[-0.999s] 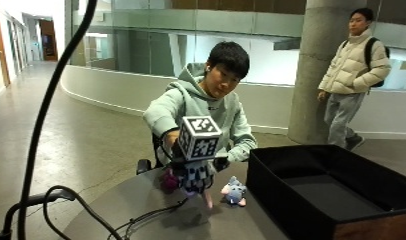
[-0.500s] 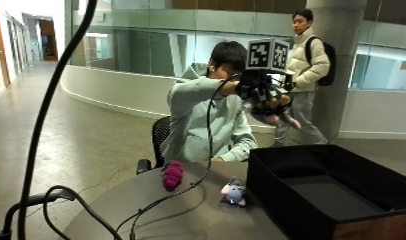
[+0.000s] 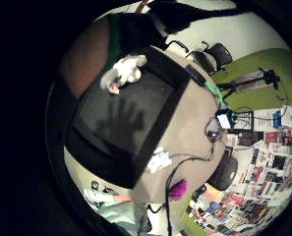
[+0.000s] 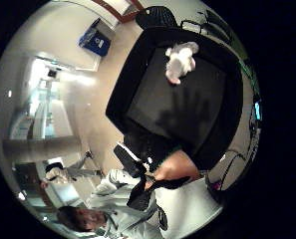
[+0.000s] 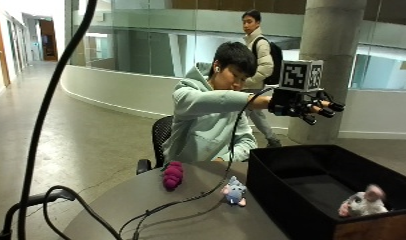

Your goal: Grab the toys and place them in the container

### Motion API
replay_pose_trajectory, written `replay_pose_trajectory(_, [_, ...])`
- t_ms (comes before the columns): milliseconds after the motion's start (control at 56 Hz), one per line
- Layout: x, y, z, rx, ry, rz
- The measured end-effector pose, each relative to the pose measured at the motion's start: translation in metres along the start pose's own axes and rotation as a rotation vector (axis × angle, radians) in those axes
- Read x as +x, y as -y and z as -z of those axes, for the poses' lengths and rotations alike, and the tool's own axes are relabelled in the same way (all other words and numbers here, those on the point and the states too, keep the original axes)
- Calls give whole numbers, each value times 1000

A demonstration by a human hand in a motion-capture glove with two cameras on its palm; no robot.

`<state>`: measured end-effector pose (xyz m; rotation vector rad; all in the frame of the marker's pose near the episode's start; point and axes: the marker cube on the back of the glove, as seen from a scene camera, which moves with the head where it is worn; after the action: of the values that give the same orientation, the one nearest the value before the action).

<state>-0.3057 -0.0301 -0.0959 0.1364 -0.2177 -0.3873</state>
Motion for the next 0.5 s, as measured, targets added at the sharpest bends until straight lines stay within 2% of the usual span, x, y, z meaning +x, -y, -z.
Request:
replay_pose_trajectory(143, [12,-16,6,-21,-23,-2])
replay_pose_trajectory(286, [45,-55,19,-67,-111,-16])
replay_pose_trajectory(500, [139,-162,14,-217,-210,-99])
